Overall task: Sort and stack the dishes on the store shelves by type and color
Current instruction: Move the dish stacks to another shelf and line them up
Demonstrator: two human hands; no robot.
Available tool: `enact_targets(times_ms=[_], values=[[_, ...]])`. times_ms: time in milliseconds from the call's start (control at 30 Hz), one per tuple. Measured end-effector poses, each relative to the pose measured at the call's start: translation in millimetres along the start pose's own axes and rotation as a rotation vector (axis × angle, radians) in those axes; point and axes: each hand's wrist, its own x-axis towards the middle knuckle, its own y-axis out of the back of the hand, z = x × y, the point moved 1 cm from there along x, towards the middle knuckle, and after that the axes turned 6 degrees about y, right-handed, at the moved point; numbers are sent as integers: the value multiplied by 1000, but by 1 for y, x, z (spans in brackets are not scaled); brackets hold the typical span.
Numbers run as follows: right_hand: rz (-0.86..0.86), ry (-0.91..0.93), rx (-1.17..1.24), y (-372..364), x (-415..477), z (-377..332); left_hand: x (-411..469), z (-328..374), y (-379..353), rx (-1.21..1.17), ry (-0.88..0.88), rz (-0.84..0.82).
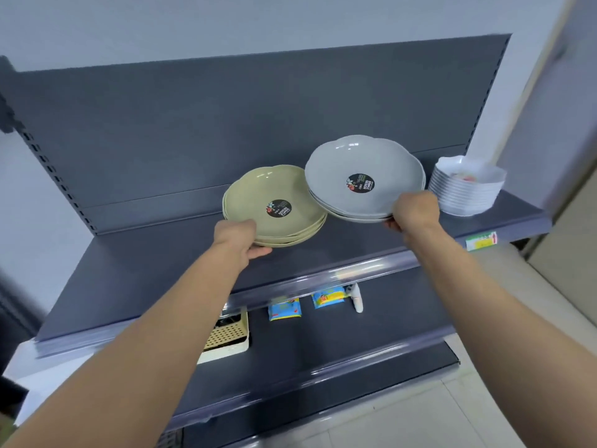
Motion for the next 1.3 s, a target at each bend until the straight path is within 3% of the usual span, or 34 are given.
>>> enact_targets(times_ms=[433,1300], values=[[22,-4,-110,-51,58,22,70,16,6,-12,25,83],[-254,-191,-273,-108,134,113,96,-13,-15,-112,94,335]])
